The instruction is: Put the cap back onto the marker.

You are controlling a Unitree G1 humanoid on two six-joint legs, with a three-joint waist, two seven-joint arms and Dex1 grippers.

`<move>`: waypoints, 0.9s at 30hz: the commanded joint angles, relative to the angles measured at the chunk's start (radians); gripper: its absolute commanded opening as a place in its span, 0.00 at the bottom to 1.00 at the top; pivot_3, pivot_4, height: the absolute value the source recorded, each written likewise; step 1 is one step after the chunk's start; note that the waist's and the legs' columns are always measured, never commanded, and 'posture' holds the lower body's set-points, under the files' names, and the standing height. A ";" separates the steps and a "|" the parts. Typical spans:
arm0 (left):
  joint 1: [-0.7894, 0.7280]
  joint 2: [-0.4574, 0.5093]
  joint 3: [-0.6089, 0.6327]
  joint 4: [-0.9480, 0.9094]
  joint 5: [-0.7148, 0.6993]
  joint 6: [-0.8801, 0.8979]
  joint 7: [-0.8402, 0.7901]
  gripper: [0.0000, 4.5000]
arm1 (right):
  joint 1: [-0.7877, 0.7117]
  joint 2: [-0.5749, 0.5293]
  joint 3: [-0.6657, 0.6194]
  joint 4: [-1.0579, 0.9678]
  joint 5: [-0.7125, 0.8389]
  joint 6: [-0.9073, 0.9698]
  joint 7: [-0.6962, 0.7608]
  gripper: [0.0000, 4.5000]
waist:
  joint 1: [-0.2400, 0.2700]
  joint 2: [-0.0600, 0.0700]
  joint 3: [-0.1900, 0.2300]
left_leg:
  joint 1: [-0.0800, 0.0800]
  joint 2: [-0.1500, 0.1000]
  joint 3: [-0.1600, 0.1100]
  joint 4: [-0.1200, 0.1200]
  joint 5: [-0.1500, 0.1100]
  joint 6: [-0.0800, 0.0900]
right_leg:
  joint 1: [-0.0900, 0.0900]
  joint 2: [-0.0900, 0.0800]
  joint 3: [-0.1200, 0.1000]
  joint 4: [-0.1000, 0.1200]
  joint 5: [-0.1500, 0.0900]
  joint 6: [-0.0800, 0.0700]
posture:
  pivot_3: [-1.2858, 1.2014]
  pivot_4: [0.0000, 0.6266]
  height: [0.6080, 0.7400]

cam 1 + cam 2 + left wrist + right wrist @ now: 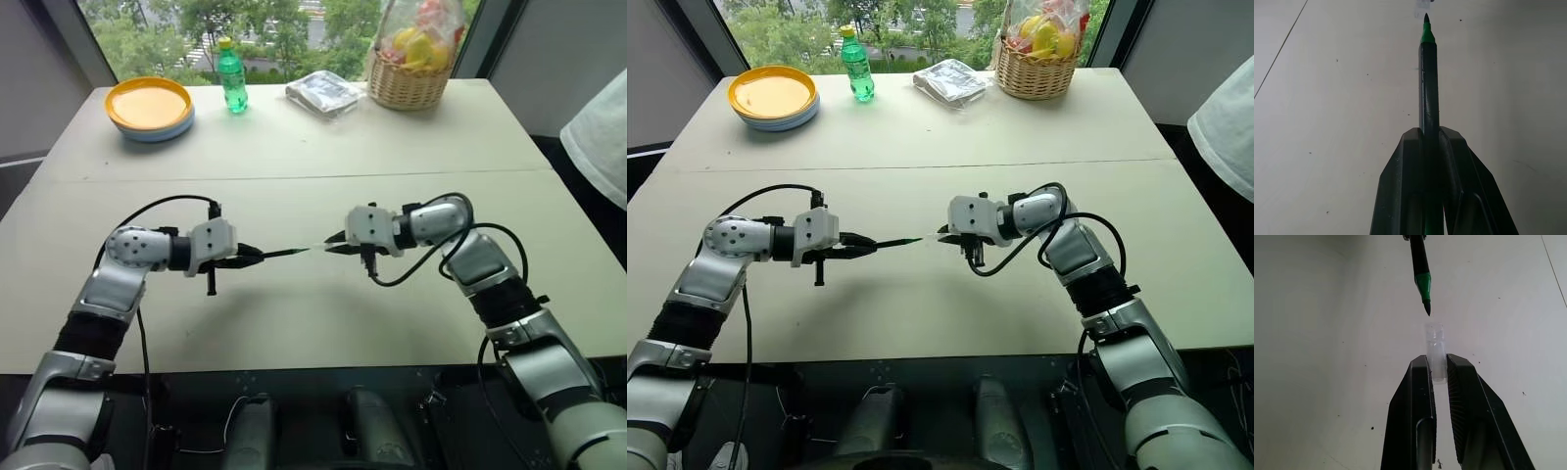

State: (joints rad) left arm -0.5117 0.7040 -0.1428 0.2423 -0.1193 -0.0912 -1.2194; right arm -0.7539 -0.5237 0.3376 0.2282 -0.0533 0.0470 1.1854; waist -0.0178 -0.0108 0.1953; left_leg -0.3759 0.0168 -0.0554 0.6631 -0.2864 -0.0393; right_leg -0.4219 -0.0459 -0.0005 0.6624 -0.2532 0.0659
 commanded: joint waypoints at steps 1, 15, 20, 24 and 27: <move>0.003 0.013 0.009 -0.031 -0.005 0.001 -0.004 0.00 | -0.003 -0.002 -0.013 -0.049 0.022 0.006 0.006 0.01 | 0.000 0.000 0.000 | 0.000 0.000 0.000 0.000 0.000 0.000 | 0.000 0.000 0.000 0.000 0.000 0.000 | 0.52 0.24 1.00; 0.002 0.010 0.009 -0.034 -0.005 0.004 0.000 0.00 | 0.011 0.002 -0.004 -0.084 0.029 0.032 0.007 0.01 | 0.000 0.000 0.000 | 0.000 0.000 0.000 0.000 0.000 0.000 | 0.000 0.000 0.000 0.000 0.000 0.000 | 0.52 0.24 1.00; 0.007 0.010 0.010 -0.042 -0.007 0.008 0.002 0.00 | 0.014 0.007 0.000 -0.087 0.030 0.034 0.007 0.01 | 0.000 0.000 0.000 | 0.000 0.000 0.000 0.000 0.000 0.000 | 0.000 0.000 0.000 0.000 0.000 0.000 | 0.52 0.24 1.00; 0.010 0.009 0.010 -0.048 -0.008 0.014 0.002 0.00 | 0.011 0.009 -0.001 -0.088 0.031 0.035 0.007 0.01 | 0.000 0.000 0.000 | 0.000 0.000 0.000 0.000 0.000 0.000 | 0.000 0.000 0.000 0.000 0.000 0.000 | 0.52 0.24 1.00; 0.012 0.008 0.009 -0.051 -0.008 0.017 0.001 0.00 | 0.011 0.009 -0.003 -0.091 0.032 0.037 0.006 0.01 | 0.000 0.000 0.000 | 0.000 0.000 0.000 0.000 0.000 0.000 | 0.000 0.000 0.000 0.000 0.000 0.000 | 0.52 0.24 1.00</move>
State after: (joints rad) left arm -0.5039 0.7040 -0.1434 0.2218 -0.1191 -0.0731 -1.2185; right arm -0.7340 -0.5209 0.3406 0.1781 -0.0349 0.0827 1.1933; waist -0.0174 -0.0108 0.1953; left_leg -0.3759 0.0168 -0.0554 0.6631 -0.2863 -0.0393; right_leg -0.4219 -0.0460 -0.0005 0.6623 -0.2532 0.0659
